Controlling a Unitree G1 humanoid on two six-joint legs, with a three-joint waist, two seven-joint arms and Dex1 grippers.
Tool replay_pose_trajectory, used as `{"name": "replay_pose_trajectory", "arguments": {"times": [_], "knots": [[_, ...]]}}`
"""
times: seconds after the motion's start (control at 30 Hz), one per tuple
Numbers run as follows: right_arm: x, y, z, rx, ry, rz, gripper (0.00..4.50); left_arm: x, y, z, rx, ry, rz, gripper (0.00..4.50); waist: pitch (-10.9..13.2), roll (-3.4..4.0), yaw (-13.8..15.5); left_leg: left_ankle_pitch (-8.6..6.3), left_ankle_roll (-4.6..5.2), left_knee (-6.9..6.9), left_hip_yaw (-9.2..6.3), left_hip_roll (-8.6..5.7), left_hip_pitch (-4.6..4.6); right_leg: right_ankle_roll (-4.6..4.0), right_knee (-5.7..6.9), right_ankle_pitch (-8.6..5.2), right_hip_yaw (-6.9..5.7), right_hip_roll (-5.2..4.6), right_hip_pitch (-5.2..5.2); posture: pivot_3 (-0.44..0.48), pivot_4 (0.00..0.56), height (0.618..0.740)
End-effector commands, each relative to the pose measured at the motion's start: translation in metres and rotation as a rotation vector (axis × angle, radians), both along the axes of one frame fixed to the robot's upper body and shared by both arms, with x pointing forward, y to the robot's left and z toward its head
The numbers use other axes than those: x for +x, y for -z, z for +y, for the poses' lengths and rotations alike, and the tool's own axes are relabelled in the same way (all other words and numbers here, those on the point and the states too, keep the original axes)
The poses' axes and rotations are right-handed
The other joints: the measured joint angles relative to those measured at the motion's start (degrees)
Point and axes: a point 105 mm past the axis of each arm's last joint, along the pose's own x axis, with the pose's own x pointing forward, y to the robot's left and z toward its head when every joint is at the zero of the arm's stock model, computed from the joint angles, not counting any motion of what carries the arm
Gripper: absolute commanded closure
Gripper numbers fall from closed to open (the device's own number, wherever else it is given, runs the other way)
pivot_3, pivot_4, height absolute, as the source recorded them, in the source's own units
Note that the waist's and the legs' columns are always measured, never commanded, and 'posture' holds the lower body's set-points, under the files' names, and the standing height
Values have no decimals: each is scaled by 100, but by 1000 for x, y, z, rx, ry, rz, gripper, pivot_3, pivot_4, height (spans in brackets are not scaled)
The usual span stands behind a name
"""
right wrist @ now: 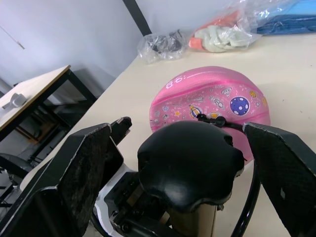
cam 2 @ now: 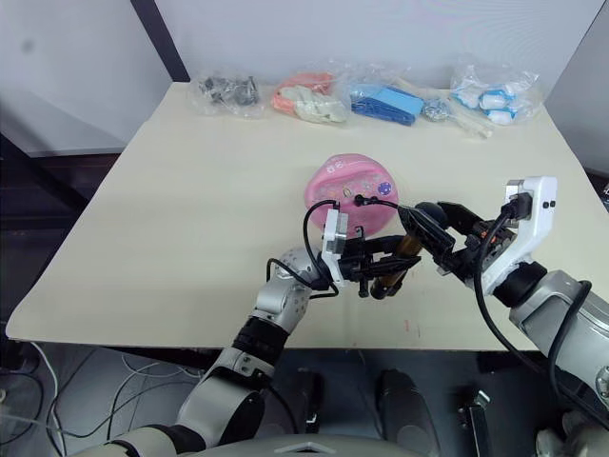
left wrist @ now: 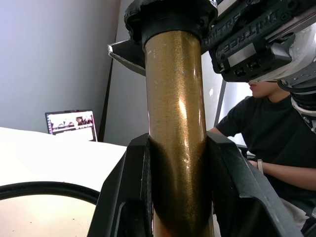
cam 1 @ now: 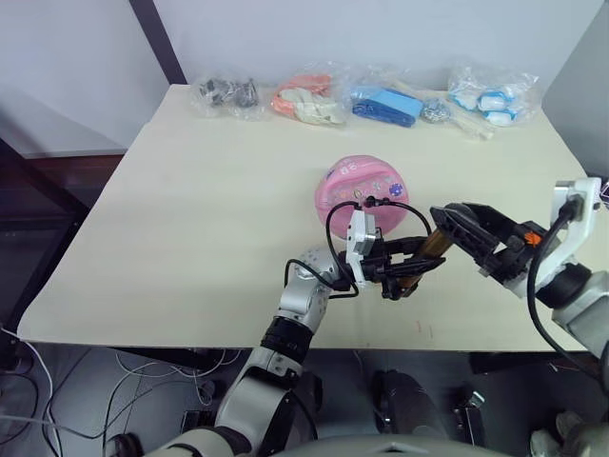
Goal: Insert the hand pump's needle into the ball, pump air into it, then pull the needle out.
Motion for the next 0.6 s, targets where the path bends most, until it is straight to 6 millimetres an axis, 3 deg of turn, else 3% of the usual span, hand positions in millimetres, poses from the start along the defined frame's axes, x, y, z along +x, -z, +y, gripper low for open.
{"name": "replay_pose_trajectory", "arguments": {"times": [0.03,0.53,0.6], "knots": [[-1,-5,2,9,-8,-31,0,-1,-20,-3,-52,15,-51,3499,0,0,0,0,0,0,0,0,0,0,0,0,-1,0,0,0,150,740],[2,-4,2,10,3,-39,0,-2,-21,-4,-57,18,-51,3499,0,0,0,0,0,0,0,0,0,-4,0,-3,-1,0,0,0,150,740],[2,-4,3,12,1,-40,520,-2,-21,-4,-58,18,-51,3499,0,0,0,0,0,0,0,0,-1,-4,0,-3,-1,0,0,0,150,740]]}}
